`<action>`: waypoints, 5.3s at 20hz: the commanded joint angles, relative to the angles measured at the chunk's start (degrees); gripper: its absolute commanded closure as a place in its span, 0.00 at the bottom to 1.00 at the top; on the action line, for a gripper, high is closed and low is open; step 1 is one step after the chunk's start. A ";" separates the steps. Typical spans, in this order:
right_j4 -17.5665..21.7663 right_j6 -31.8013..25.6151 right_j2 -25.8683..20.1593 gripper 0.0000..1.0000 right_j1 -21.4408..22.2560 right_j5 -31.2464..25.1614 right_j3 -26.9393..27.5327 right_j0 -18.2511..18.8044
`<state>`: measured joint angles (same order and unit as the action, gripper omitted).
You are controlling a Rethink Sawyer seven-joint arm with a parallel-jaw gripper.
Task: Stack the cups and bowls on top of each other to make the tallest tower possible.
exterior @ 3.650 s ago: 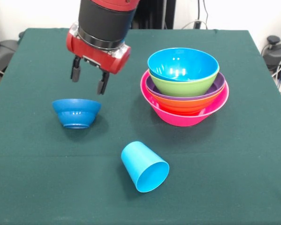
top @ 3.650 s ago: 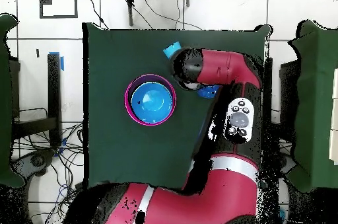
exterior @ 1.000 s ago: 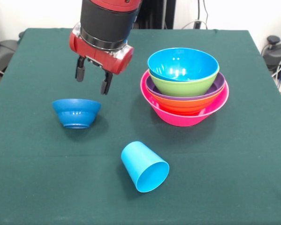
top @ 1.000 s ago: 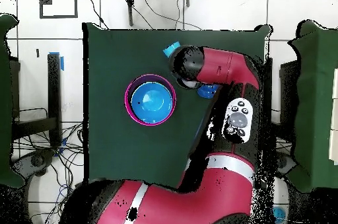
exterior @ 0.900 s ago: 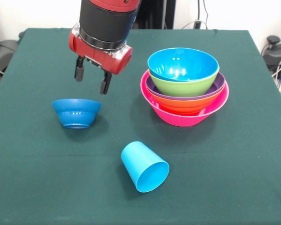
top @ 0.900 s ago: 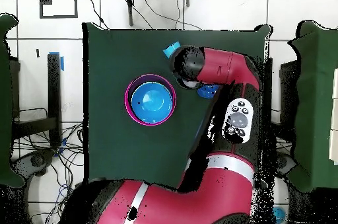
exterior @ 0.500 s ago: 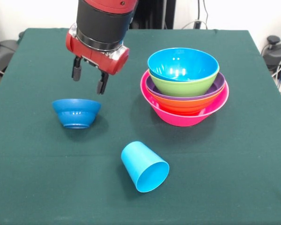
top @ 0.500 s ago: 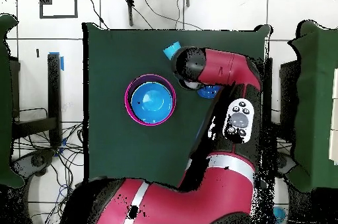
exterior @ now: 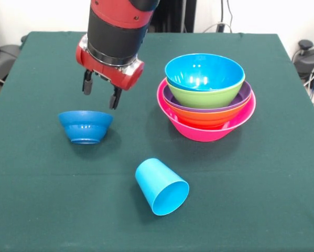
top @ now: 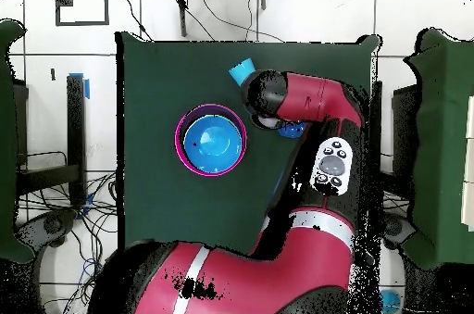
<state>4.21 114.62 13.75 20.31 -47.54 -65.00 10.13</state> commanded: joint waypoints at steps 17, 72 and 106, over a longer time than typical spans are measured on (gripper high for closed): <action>-2.46 4.32 -6.83 0.00 -6.61 4.02 2.02 1.52; -4.41 -3.44 -8.05 0.00 -9.81 -0.51 12.58 3.00; -4.16 -4.11 -9.25 0.00 -14.04 -0.87 15.27 3.28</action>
<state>-0.69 114.62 12.30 7.51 -47.54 -51.00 12.34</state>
